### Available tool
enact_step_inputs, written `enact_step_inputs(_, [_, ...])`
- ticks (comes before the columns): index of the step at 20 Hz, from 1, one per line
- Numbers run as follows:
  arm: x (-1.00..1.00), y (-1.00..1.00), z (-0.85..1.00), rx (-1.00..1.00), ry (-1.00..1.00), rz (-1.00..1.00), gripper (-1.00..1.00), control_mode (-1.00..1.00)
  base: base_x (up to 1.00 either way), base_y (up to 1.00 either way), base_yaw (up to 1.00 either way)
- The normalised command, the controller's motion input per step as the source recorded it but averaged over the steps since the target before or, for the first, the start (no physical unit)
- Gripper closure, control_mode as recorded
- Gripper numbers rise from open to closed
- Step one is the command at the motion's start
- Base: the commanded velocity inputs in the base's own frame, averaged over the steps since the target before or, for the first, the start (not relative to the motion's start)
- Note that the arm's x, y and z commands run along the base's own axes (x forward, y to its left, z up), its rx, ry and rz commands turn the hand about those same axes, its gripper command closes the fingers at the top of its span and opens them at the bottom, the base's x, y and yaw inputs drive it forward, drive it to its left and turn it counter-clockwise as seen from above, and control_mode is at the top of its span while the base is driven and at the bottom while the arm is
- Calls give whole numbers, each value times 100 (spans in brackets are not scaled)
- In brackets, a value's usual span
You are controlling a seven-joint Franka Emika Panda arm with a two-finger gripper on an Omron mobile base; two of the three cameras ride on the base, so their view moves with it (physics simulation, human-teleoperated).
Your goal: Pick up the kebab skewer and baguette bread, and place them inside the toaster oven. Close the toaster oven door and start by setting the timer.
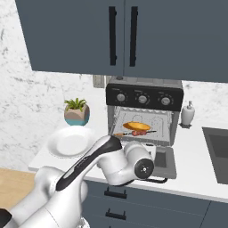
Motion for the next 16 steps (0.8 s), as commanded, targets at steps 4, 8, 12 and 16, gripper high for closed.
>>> enact_step_inputs(4, [20, -2, -14, -11, -6, 0, -100, -100, 0, 0, 0])
enact_step_inputs(8, [6, -3, -10, -8, -1, 0, -100, -100, 0, 0, 0])
enact_step_inputs(12, [0, -8, -10, -5, 0, 0, -100, -100, 0, 0, 0])
enact_step_inputs(16, [0, -9, -3, -3, 0, 1, -100, -100, 0, 0, 0])
